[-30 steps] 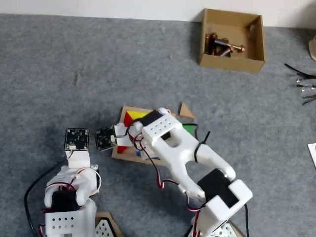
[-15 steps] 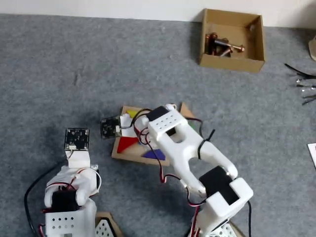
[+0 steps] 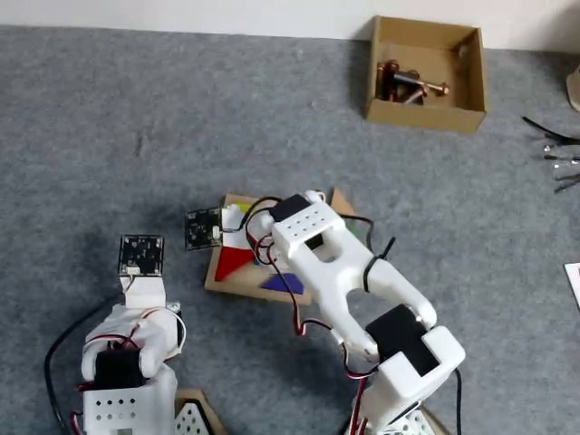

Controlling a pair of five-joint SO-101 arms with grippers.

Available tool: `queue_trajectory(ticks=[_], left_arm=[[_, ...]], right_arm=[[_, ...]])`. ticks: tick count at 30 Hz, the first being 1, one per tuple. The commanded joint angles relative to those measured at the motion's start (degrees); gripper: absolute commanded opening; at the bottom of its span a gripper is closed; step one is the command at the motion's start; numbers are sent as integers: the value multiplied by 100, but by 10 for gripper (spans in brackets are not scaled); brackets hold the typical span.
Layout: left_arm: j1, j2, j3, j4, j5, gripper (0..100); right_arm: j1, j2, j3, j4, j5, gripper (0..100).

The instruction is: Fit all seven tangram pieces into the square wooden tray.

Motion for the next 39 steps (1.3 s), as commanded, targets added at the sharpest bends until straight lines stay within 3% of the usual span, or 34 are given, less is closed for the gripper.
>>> queue_trajectory(ticks=[1,12,18,31,39], left_arm=[[-57,-40,119,0,-44,5],[-57,-40,119,0,-44,5],[-66,-40,119,0,-44,5],[-75,-40,119,0,-44,5],[-75,-40,119,0,-44,5]], right_arm=[[92,-92,-620,-75,-62,174],[198,-66,-910,-110,-79,173],[277,145,-602,-734,-334,173],[242,558,-708,-356,-457,173],[13,-382,-664,-356,-1503,144]])
